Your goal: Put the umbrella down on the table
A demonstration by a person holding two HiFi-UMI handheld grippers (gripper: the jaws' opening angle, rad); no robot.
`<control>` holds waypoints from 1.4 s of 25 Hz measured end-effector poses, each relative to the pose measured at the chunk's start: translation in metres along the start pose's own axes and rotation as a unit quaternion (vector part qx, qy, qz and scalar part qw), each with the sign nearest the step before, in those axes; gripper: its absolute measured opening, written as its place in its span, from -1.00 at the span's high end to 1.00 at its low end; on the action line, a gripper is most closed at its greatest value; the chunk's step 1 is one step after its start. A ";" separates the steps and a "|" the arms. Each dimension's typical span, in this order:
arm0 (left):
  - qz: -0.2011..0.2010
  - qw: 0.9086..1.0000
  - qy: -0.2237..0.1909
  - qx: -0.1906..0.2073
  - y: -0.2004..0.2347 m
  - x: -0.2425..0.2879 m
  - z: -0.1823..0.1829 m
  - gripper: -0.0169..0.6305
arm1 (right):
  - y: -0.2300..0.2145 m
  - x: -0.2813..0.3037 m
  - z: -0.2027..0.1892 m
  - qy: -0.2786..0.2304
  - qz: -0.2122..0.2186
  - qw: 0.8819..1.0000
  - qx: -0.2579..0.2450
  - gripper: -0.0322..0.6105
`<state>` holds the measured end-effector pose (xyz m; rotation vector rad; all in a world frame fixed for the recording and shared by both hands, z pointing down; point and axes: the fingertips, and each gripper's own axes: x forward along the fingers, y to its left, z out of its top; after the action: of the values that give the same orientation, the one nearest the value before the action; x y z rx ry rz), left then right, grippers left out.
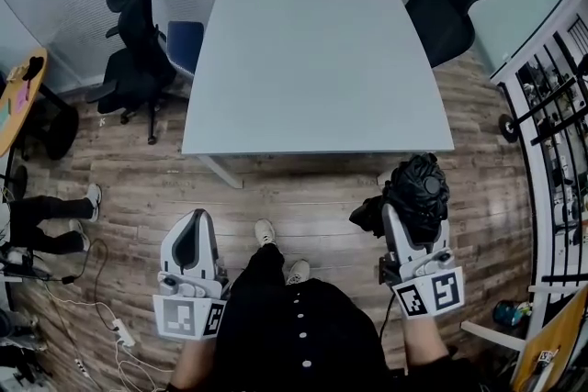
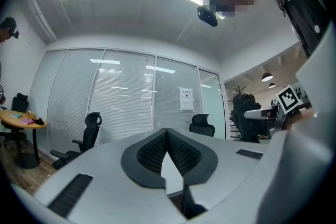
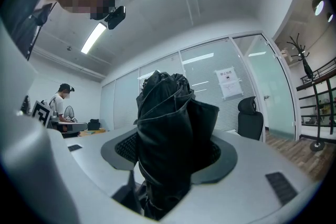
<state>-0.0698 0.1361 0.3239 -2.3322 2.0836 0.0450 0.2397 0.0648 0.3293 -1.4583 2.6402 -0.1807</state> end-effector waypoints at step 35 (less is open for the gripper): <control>-0.035 0.999 -0.026 -0.012 0.100 0.207 0.000 0.91 | -0.035 0.204 0.012 -0.016 -0.023 0.999 -0.026 0.03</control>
<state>-0.1456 -0.0805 0.3187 -2.3884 1.9866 0.1291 0.1633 -0.1269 0.3132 -1.5249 2.6078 -0.0934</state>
